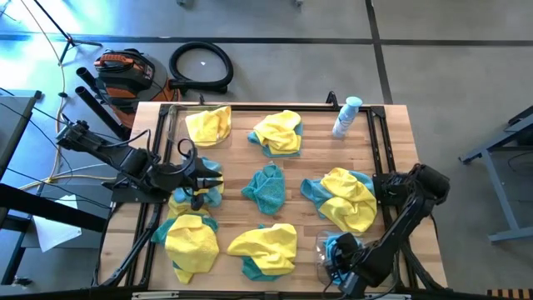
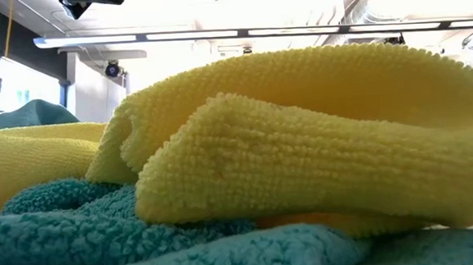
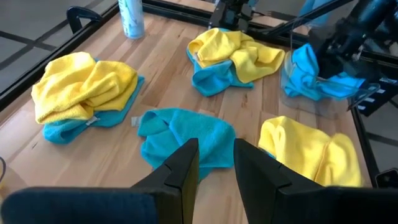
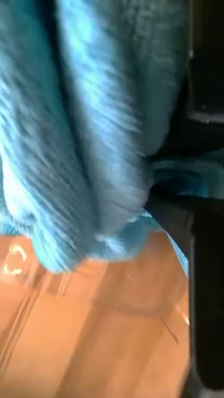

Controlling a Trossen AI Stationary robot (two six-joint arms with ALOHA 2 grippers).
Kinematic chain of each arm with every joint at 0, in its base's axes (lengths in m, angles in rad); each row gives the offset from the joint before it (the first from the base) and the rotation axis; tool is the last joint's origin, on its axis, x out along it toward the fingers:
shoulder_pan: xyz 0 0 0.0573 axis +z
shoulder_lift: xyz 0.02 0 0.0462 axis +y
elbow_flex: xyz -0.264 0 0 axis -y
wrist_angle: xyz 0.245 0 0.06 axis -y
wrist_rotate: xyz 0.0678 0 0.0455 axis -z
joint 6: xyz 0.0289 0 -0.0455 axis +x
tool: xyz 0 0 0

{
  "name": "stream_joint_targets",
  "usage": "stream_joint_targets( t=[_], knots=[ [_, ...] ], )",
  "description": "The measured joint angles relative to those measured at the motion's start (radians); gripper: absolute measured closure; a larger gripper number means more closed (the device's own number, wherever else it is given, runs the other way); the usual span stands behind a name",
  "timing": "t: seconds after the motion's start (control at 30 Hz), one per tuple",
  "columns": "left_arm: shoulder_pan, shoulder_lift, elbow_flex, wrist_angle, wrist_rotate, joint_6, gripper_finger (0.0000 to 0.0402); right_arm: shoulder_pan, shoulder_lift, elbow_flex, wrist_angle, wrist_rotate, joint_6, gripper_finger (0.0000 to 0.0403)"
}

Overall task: Sort microfiber towel by color & place in baskets
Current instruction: Put the blue towel into the bottom transparent bin, then put the yellow towel into the top transparent bin

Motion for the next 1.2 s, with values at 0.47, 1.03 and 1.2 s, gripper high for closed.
stream_joint_targets(
  t=[0.47, 1.03, 1.2],
  knots=[
    [0.0, 0.002, 0.0, 0.0, 0.0, 0.0, 0.0312, 0.012, -0.174, 0.077, -0.139, 0.088, -0.101, 0.0284],
    [0.066, 0.002, 0.0, 0.0, -0.077, 0.001, 0.0312, -0.266, -0.239, 0.082, -0.182, 0.25, -0.425, 0.0332],
    [0.122, 0.001, 0.0, 0.0, -0.078, 0.085, 0.0312, -0.4, -0.295, 0.082, -0.154, 0.325, -0.638, 0.0391]
  ],
)
